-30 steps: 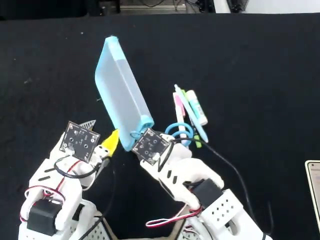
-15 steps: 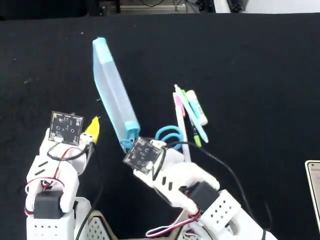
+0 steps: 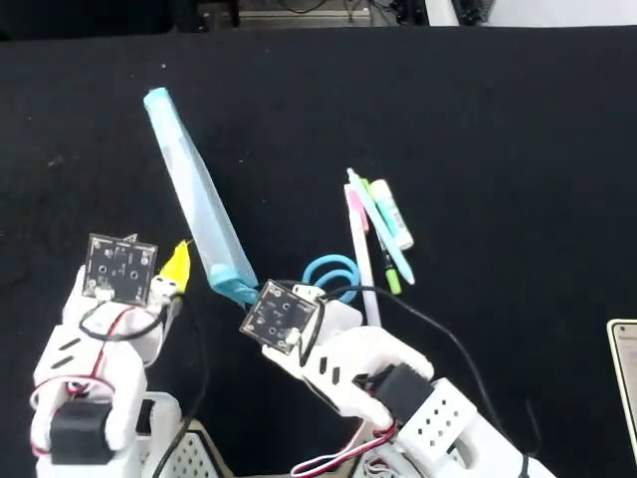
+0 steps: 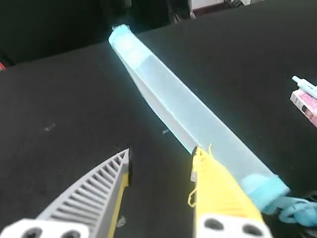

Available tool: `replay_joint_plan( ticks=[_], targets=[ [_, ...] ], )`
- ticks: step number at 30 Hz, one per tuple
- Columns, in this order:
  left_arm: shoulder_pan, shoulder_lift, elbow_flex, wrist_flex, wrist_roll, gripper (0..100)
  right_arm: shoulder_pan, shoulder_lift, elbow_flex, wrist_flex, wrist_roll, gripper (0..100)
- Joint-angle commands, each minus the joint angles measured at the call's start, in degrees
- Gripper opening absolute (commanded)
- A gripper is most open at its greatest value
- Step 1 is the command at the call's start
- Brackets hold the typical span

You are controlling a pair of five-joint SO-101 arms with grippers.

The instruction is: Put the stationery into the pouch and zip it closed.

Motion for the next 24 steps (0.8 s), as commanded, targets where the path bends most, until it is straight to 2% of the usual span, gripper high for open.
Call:
replay_joint_plan(
  ticks=[1,5,8,24],
  targets=[
    [1.27,0.35,-7.96,3.96,-2.81,21,-0.44,-1.27,-0.57,-1.41,0.00,1.1],
    [9.63,0.79,-9.45,9.58,-7.47,21,-0.44,-1.27,-0.57,-1.41,0.00,1.1],
    [14.02,0.88,-9.19,10.81,-8.09,21,-0.44,-1.27,-0.57,-1.41,0.00,1.1],
    [14.64,0.88,-4.88,9.05,-10.99,24,-0.44,-1.27,-0.57,-1.32,0.00,1.1]
  ],
)
